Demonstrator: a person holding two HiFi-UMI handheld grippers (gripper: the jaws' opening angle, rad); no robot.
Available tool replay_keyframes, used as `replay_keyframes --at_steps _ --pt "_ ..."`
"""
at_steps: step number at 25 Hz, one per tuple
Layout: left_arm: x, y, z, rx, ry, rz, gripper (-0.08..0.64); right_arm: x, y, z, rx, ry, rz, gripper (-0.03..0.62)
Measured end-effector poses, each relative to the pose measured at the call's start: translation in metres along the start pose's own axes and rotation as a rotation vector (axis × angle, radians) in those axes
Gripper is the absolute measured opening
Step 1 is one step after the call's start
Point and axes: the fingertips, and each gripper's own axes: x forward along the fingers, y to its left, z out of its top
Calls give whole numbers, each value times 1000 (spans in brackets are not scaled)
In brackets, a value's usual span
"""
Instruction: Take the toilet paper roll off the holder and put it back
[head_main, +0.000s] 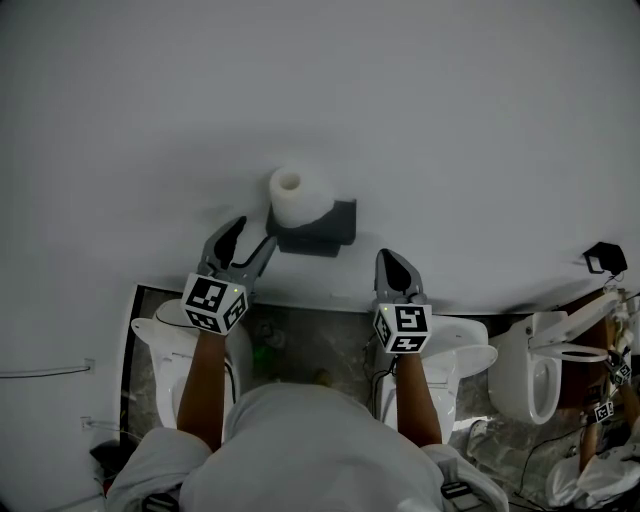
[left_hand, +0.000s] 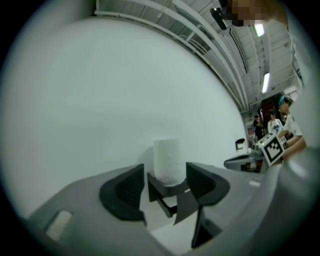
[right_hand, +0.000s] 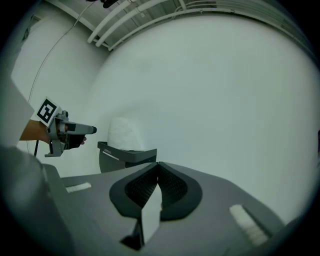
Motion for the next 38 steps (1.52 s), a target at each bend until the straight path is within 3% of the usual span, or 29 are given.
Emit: replay_keyframes --at_steps 4,21,38 --pt "-15 7 -7 -13 -2 48 215 -3 6 1 3 -6 7 -2" --pt "-45 19 -13 -42 -6 122 -2 -20 17 0 -6 2 19 -2" --pt "-45 12 -14 -15 10 91 -2 -23 23 5 -13 -4 17 -2"
